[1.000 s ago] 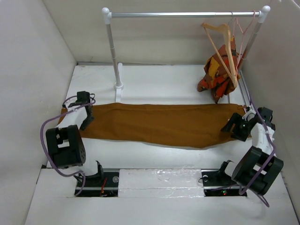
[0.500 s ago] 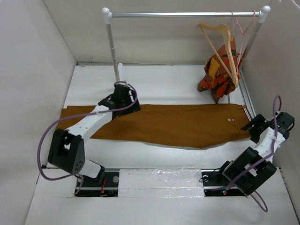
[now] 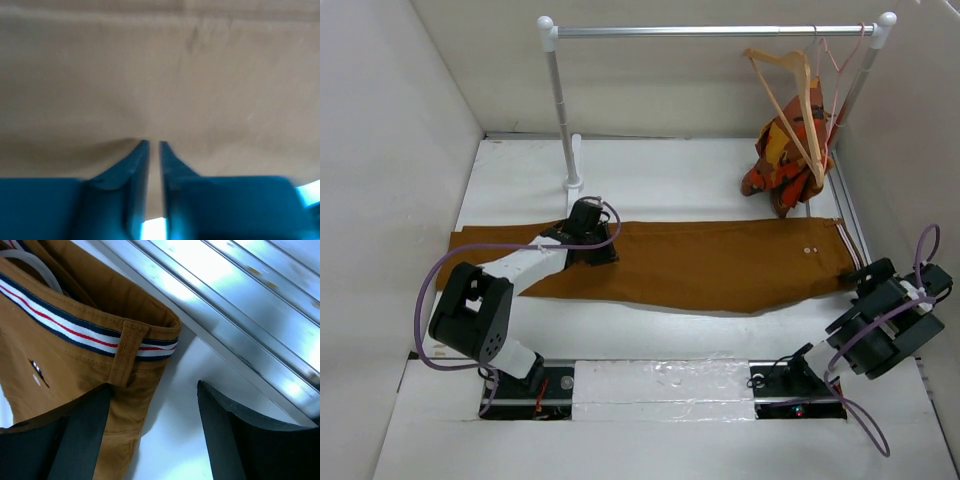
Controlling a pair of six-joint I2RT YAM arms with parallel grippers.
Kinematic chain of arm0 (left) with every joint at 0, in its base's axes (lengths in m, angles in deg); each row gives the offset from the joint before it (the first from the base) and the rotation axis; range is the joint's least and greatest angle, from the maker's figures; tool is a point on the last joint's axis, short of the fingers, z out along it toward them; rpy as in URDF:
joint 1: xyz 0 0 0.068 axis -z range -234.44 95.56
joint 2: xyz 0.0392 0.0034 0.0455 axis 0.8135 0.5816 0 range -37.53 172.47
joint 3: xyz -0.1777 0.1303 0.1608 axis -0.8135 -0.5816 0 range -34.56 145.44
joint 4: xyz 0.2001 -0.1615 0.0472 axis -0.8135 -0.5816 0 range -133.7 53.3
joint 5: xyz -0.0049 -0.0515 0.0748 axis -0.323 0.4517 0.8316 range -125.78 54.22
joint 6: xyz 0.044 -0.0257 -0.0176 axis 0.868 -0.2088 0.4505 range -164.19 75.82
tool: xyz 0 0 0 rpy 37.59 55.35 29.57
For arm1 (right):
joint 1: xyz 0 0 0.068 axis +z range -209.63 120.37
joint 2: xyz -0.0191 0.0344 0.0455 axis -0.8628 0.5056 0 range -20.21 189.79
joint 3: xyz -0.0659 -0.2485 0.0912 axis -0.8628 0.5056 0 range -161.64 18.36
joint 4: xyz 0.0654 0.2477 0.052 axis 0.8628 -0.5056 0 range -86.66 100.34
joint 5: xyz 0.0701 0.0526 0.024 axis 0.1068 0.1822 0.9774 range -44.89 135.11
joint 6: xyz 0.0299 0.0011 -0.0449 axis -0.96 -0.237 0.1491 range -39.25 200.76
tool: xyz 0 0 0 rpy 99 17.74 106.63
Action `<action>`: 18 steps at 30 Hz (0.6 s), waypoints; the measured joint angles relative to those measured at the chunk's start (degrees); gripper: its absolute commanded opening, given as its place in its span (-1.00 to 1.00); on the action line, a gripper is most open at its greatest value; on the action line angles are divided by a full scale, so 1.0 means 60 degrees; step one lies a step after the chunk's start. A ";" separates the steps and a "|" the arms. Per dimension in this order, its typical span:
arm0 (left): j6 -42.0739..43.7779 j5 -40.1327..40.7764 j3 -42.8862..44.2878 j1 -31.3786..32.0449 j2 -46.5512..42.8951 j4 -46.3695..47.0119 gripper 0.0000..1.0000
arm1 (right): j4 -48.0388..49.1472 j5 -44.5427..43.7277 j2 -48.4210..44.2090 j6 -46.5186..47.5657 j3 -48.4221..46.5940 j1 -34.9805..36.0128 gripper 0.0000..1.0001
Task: Place the trousers on the hanger
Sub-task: Fold the trousers at the center of the board.
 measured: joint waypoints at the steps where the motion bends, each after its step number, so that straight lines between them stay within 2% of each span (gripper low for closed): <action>1: 0.0044 -0.0080 -0.0153 0.0000 -0.0015 0.0087 -0.95 | 0.0321 0.0146 0.0076 -0.0131 0.0058 0.0102 0.52; 4: 0.0109 -0.0178 -0.0375 0.0004 -0.0040 0.0091 -1.00 | 0.1359 0.0426 0.0375 -0.0528 0.0171 0.0535 0.36; 5: 0.0113 -0.0197 -0.0375 0.0004 -0.0040 0.0106 -1.00 | 0.1676 0.0488 0.0452 -0.0674 0.0240 0.0659 0.23; 7: 0.0120 -0.0200 -0.0375 0.0018 -0.0058 0.0149 -1.00 | 0.2291 0.0645 0.0590 -0.0954 0.0430 0.0831 -0.20; 8: 0.0120 -0.0186 -0.0375 0.0036 -0.0069 0.0146 -1.00 | 0.2546 0.0729 0.0699 -0.1100 0.0525 0.0878 -0.51; 10: 0.0135 -0.0102 -0.0375 0.0091 -0.0073 0.0135 -1.00 | 0.2965 0.0914 0.0911 -0.1341 0.0612 0.0940 -0.91; 11: 0.0149 -0.0047 -0.0375 0.0131 -0.0073 0.0109 -1.00 | 0.3067 0.0958 0.0929 -0.1388 0.0619 0.0947 -1.00; 15: 0.0157 0.0284 -0.0375 0.0186 -0.0073 -0.0040 -1.00 | 0.2823 0.0867 0.0430 -0.1158 0.0648 0.1031 -1.00; 18: 0.0124 0.0448 -0.0372 0.0189 -0.0076 -0.0157 -1.00 | 0.2076 0.0495 -0.1173 -0.0772 0.0787 0.1333 -1.00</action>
